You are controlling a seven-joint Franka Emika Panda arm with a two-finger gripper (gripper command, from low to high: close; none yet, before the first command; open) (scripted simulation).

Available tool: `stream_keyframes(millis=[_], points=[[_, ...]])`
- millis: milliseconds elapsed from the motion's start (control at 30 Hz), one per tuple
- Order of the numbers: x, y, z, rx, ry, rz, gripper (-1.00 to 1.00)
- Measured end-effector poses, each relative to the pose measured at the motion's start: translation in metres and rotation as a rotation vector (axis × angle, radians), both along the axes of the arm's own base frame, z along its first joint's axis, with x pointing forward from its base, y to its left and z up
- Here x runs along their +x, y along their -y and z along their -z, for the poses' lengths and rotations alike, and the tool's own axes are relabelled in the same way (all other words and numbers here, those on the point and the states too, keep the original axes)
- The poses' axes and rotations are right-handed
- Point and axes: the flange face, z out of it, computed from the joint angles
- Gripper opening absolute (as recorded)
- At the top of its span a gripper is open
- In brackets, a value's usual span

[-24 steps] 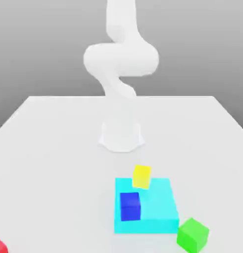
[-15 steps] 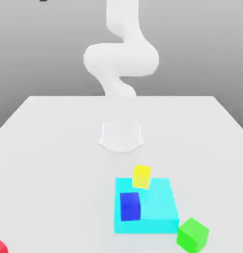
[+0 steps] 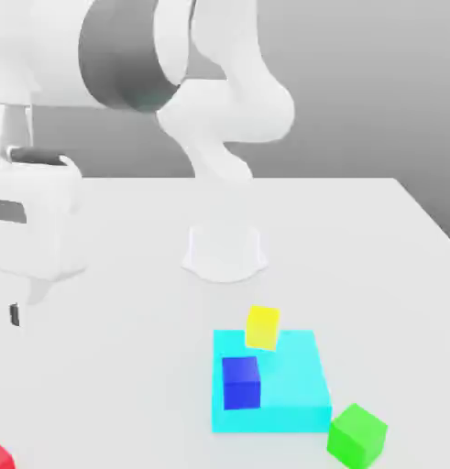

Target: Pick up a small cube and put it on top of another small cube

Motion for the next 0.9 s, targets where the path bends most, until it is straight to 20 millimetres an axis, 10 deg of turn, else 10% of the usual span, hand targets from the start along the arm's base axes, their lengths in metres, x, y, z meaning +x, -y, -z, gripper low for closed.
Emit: stream_keyframes(millis=[400, 433, 667, 800, 900], points=[[-0.024, 0.069, 0.207, 0.048, -0.192, 0.147, 0.00], [-0.025, 0.070, 0.217, 0.049, -0.193, 0.147, -1.00], [-0.025, 0.070, 0.216, 0.050, -0.193, 0.148, -1.00], [-0.025, 0.066, 0.162, 0.053, -0.191, 0.147, -1.00], [-0.023, 0.016, 0.135, 0.089, -0.180, 0.136, -1.00]])
